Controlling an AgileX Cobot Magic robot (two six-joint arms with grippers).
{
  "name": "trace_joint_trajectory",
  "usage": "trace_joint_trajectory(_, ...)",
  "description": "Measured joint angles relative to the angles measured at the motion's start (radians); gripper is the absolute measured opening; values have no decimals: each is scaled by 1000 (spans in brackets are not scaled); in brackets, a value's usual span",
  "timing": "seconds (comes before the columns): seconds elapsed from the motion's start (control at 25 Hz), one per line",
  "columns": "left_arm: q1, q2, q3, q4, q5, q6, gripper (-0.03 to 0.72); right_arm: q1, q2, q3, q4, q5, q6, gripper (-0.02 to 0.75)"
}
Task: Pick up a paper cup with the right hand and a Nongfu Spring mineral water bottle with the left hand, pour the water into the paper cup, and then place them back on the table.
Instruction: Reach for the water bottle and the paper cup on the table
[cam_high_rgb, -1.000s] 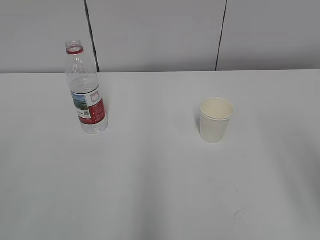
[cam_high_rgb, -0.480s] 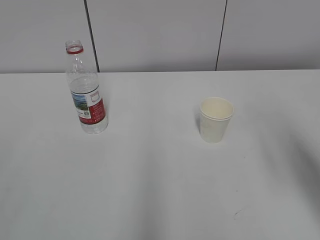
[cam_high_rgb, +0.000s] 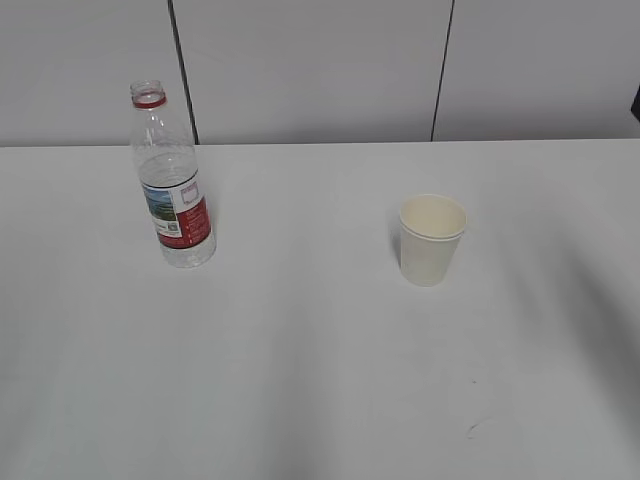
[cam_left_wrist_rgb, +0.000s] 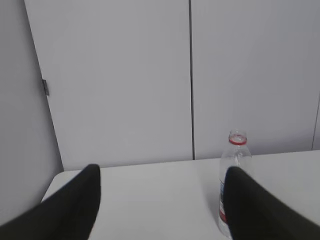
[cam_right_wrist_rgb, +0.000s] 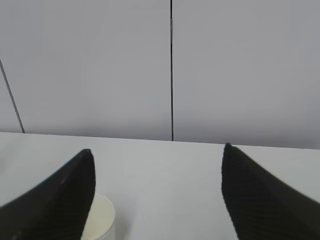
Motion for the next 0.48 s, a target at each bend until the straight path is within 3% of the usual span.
trace_joint_trajectory(0.28, -1, 270, 0, -17, -318, 10, 464, 0, 16, 0, 0, -25, 64, 581)
trace_joint_trajectory(0.48, -88, 463, 0, -11, -464, 10, 464, 0, 16, 0, 0, -26, 68, 581)
